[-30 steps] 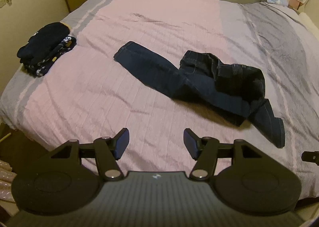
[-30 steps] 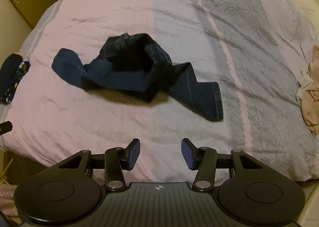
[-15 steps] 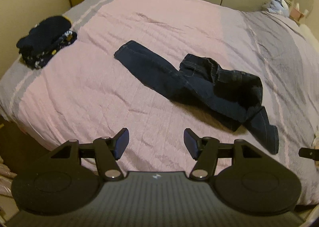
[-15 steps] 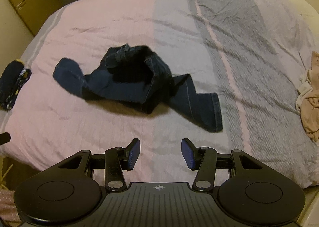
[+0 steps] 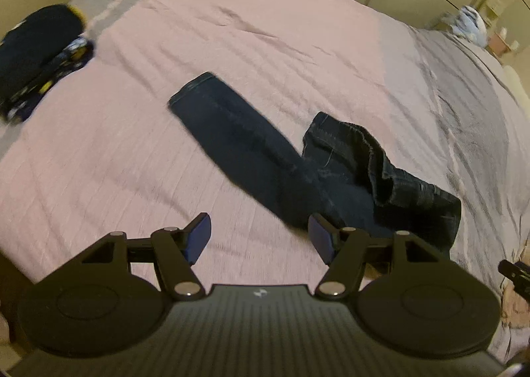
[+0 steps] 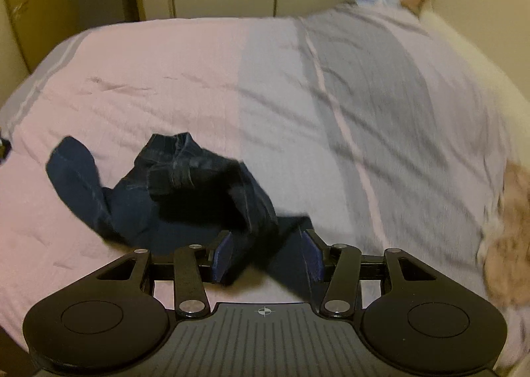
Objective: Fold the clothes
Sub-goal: 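Move both tools over the crumpled jeans on the bed, then grasp a jeans leg with the left gripper while the right gripper grasps the waistband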
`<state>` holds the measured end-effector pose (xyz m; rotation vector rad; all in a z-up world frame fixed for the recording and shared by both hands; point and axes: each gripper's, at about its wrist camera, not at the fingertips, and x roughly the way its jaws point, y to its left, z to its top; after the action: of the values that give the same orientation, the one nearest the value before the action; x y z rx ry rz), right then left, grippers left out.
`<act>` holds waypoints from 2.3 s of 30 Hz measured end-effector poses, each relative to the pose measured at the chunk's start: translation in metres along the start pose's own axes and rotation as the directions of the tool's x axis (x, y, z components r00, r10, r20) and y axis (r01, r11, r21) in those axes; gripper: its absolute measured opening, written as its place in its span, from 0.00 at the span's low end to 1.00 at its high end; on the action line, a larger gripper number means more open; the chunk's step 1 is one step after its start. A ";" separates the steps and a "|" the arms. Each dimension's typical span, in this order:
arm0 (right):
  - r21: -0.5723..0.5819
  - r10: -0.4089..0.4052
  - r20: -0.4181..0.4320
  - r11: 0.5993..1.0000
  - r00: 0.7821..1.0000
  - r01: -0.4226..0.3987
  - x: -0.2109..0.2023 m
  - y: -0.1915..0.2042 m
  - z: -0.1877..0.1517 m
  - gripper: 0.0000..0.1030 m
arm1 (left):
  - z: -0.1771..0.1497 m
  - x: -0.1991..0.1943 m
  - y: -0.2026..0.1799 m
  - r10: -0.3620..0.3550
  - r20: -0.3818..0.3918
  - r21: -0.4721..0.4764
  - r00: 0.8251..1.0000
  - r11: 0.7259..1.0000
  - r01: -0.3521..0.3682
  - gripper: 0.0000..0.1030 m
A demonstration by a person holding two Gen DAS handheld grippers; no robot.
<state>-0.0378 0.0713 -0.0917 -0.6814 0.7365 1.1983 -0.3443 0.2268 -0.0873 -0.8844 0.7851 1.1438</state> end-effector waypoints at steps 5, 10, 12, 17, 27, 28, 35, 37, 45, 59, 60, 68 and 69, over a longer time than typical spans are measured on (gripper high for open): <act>-0.329 -0.061 0.035 0.942 0.997 0.070 0.033 0.058 0.007 0.63 | 0.031 0.045 0.014 -0.019 -0.065 0.046 0.998 0.999 0.022 0.60; -0.595 -0.084 0.044 0.798 0.995 0.094 0.074 0.097 0.008 0.68 | 0.049 0.080 0.031 -0.010 -0.126 0.022 0.992 1.000 0.013 0.60; -0.639 -0.075 0.034 0.765 0.997 0.079 0.090 0.101 0.012 0.68 | 0.054 0.092 0.038 -0.014 -0.145 -0.002 0.989 1.000 0.014 0.60; -0.751 -0.053 0.000 0.660 0.999 0.035 0.139 0.109 0.030 0.69 | 0.063 0.119 0.049 0.002 -0.172 -0.092 0.985 0.996 -0.018 0.60; -0.524 0.163 -0.205 0.814 0.965 -0.249 0.189 0.064 0.066 0.14 | 0.085 0.176 0.048 0.021 -0.181 -0.274 0.983 0.959 -0.071 0.60; -0.398 0.194 -0.198 0.880 0.961 -0.260 0.187 0.047 0.075 0.13 | 0.088 0.182 0.046 0.009 -0.180 -0.295 0.984 0.953 -0.063 0.60; 0.460 0.351 -0.011 0.833 0.936 -0.307 0.171 -0.098 0.098 0.10 | 0.109 0.241 0.004 -0.004 -0.253 -0.240 0.967 0.969 -0.058 0.62; 0.616 0.371 0.039 0.722 0.928 -0.314 0.172 -0.128 0.093 0.10 | 0.108 0.259 -0.010 0.021 -0.284 -0.205 0.958 0.975 -0.083 0.62; 0.889 0.339 0.174 0.351 0.925 -0.295 0.168 -0.203 0.063 0.09 | 0.075 0.289 -0.012 0.006 -0.352 -0.197 0.936 0.977 -0.080 0.28; 0.821 0.332 0.457 0.198 0.825 -0.535 0.074 -0.224 0.149 0.08 | 0.179 0.127 0.082 -0.149 0.093 -0.353 0.984 0.920 0.173 0.02; 0.795 0.348 0.480 0.215 0.806 -0.567 0.069 -0.217 0.167 0.08 | 0.197 0.116 0.084 -0.141 0.125 -0.327 0.982 0.929 0.175 0.02; 0.581 0.398 0.662 0.262 0.635 -0.770 0.032 -0.144 0.344 0.08 | 0.348 0.001 0.094 -0.064 0.424 -0.227 0.903 0.958 0.174 0.02; 0.551 0.392 0.686 0.269 0.612 -0.790 0.022 -0.137 0.369 0.08 | 0.365 -0.018 0.095 -0.062 0.457 -0.217 0.887 0.960 0.179 0.02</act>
<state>0.1504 0.3451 0.1195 0.8006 1.1202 1.4164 -0.4131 0.5610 0.0741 -0.8220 0.2015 1.2904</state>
